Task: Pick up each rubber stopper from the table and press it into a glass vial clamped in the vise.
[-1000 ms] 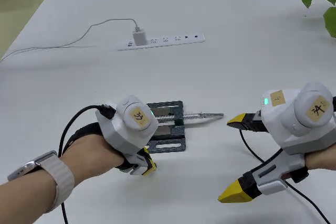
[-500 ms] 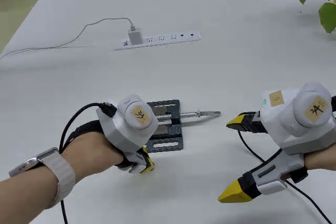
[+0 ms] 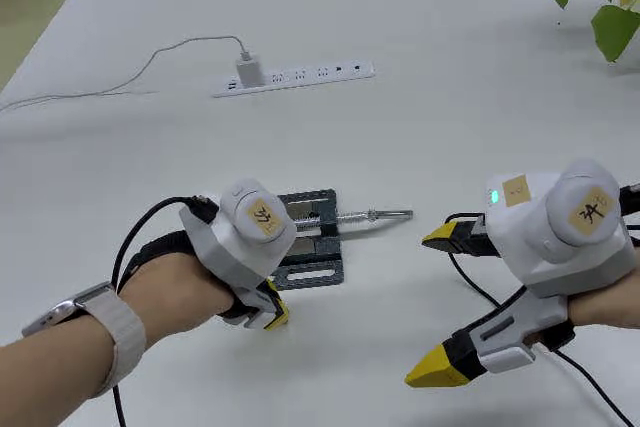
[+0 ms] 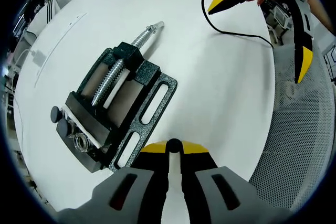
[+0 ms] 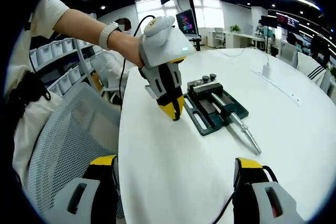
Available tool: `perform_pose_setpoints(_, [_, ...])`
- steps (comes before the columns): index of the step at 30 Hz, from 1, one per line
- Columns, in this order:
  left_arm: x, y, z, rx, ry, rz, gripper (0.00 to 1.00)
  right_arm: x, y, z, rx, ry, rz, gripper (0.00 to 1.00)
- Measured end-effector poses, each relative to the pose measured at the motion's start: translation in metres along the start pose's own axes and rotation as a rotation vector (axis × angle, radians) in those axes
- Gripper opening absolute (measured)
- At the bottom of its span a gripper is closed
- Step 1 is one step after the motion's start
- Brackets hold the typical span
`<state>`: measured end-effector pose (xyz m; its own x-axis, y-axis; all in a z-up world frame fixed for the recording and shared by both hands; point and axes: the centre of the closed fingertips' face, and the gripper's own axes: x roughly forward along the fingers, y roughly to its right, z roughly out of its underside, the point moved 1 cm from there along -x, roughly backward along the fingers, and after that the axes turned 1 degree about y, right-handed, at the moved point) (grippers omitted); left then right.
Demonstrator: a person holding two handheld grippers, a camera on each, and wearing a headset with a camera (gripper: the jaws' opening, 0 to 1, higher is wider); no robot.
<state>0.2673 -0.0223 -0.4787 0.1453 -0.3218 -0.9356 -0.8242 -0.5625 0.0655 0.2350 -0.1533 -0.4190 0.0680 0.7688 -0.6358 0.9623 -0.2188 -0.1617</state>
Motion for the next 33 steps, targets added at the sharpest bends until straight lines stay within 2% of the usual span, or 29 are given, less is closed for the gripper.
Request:
perform_pose_setpoints(2, [-0.002,-0.001,0.002,-0.009,0.018,-0.003,0.03,0.001,-0.003,-0.001,0.006,0.004,0.004,0.89])
perform_pose_setpoints(5, [-0.008,-0.001,0.0,-0.076,0.083,0.005,0.03,0.001,-0.01,-0.002,0.014,0.004,0.016,0.89])
perform_pose_setpoints(8, [-0.02,-0.002,-0.001,-0.122,0.151,0.017,0.03,0.003,-0.018,-0.007,0.016,0.012,0.026,0.89])
perform_pose_setpoints(10, [-0.03,-0.003,-0.002,-0.193,0.219,0.026,0.03,0.006,-0.022,-0.009,0.018,0.011,0.035,0.88])
perform_pose_setpoints(11, [-0.036,-0.001,-0.004,-0.25,0.267,0.059,0.03,0.008,-0.024,-0.012,0.029,0.016,0.041,0.88])
perform_pose_setpoints(12, [-0.04,-0.002,-0.004,-0.28,0.3,0.072,0.03,0.009,-0.025,-0.014,0.032,0.024,0.05,0.87])
perform_pose_setpoints(13, [-0.047,-0.003,-0.002,-0.335,0.338,0.087,0.03,0.011,-0.028,-0.018,0.041,0.034,0.061,0.86])
perform_pose_setpoints(15, [-0.058,0.0,-0.002,-0.394,0.4,0.123,0.03,0.015,-0.033,-0.024,0.045,0.045,0.064,0.85])
perform_pose_setpoints(16, [-0.065,0.001,-0.003,-0.447,0.454,0.159,0.03,0.018,-0.036,-0.029,0.043,0.056,0.069,0.84])
perform_pose_setpoints(18, [-0.078,0.002,-0.003,-0.527,0.528,0.218,0.03,0.025,-0.042,-0.037,0.032,0.065,0.076,0.83])
perform_pose_setpoints(21, [-0.094,0.004,0.001,-0.616,0.606,0.288,0.03,0.033,-0.046,-0.05,0.027,0.091,0.087,0.81])
perform_pose_setpoints(24, [-0.106,0.005,0.007,-0.707,0.659,0.359,0.03,0.042,-0.051,-0.066,0.015,0.118,0.09,0.78])
perform_pose_setpoints(27, [-0.118,0.006,0.01,-0.754,0.713,0.421,0.03,0.049,-0.054,-0.081,-0.015,0.14,0.096,0.76])
perform_pose_setpoints(28, [-0.124,0.007,0.009,-0.791,0.739,0.46,0.03,0.051,-0.055,-0.088,-0.017,0.158,0.098,0.74])
perform_pose_setpoints(30, [-0.13,0.009,0.009,-0.81,0.769,0.501,0.03,0.053,-0.055,-0.098,-0.025,0.187,0.099,0.71])
perform_pose_setpoints(31, [-0.134,0.01,0.01,-0.835,0.779,0.538,0.03,0.054,-0.056,-0.105,-0.03,0.2,0.097,0.69])
perform_pose_setpoints(32, [-0.135,0.009,0.01,-0.844,0.793,0.542,0.03,0.055,-0.056,-0.108,-0.034,0.206,0.099,0.67])
perform_pose_setpoints(33, [-0.138,0.01,0.011,-0.867,0.805,0.576,0.03,0.056,-0.057,-0.113,-0.047,0.213,0.099,0.65])
